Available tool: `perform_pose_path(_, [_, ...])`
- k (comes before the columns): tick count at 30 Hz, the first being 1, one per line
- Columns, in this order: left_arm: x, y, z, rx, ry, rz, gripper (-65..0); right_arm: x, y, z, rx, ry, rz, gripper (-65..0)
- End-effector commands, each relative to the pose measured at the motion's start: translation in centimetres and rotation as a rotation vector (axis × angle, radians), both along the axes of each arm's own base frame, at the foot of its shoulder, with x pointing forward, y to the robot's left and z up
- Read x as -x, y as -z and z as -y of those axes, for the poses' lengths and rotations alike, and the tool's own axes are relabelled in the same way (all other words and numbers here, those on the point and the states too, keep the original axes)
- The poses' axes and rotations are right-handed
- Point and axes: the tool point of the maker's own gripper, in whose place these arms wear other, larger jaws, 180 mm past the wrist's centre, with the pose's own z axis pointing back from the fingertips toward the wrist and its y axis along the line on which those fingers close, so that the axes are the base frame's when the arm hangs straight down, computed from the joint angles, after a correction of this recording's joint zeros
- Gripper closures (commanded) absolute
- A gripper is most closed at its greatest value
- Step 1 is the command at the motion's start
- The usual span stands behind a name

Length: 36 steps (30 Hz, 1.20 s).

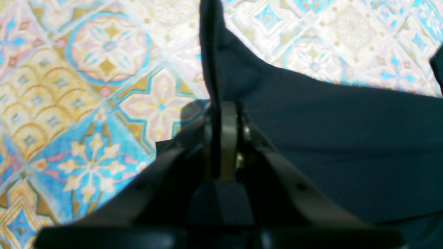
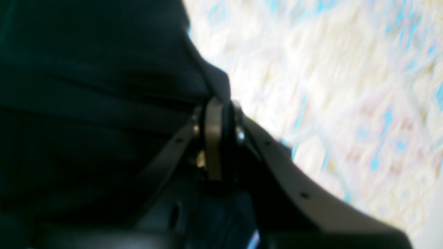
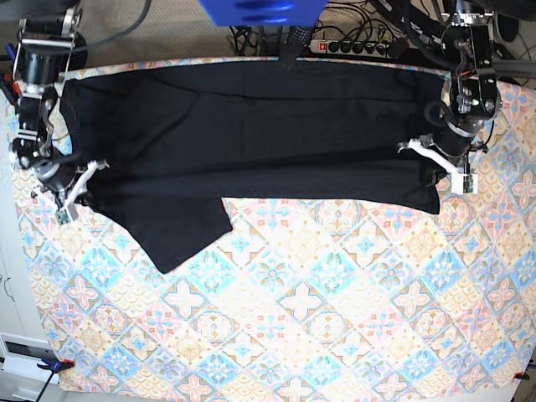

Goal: Fold the T-shirt properly
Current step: 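Grasp the mid-body edges and fold them over toward the collar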

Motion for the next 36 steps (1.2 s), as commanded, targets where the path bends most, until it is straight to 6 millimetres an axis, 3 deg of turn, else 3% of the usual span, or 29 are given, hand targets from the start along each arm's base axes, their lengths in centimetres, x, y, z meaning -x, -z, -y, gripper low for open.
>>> perform_pose_path(1, [-0.4, -1.0, -0.5, -0.019, 0.001, 0.035, 0.0, -1.2, -2.8, 1.8, 0.033, 0.023, 0.085, -1.5])
perform_pose_path(6, [1.0, -0.6, -2.2, -0.041, -0.039, 0.005, 0.0, 1.6, -2.8, 2.5, 0.061, 0.028, 0.074, -1.5])
perform_pose_path(12, [2.9, 0.7, -2.2, -0.045, -0.037, -0.048, 0.0, 4.3, -2.0, 2.6, 0.075, 0.024, 0.035, -1.5])
perform_pose_path(17, [3.9, 1.9, -2.2, -0.04, -0.039, -0.088, 0.0, 5.4, -1.1, 2.3, 0.075, 0.014, 0.004, -1.8])
perform_pose_path(23, [6.0, 7.2, -2.4, -0.04, -0.023, -0.315, -0.7, 6.3, -0.6, 2.3, 0.075, 0.012, -0.018, -6.1])
perform_pose_path(26, [7.1, 8.9, -1.1, -0.049, 0.028, -0.404, -8.9, 6.3, -0.7, 2.5, 0.077, 0.019, -0.017, -13.0])
perform_pose_path(29, [7.2, 9.0, -0.9, -0.043, 0.031, -0.408, -23.4, 6.9, -0.4, 2.5, 0.079, 0.018, -0.028, -19.1])
perform_pose_path(33, [7.1, 8.8, -1.0, -0.042, 0.027, -0.402, -38.8, 6.6, -2.0, 3.3, 0.101, 0.031, 0.014, -21.0])
perform_pose_path(36, [7.1, 8.0, -2.0, -0.019, -0.033, -0.371, -44.0, 6.6, -3.7, 4.2, 0.123, 0.053, 0.056, -21.0])
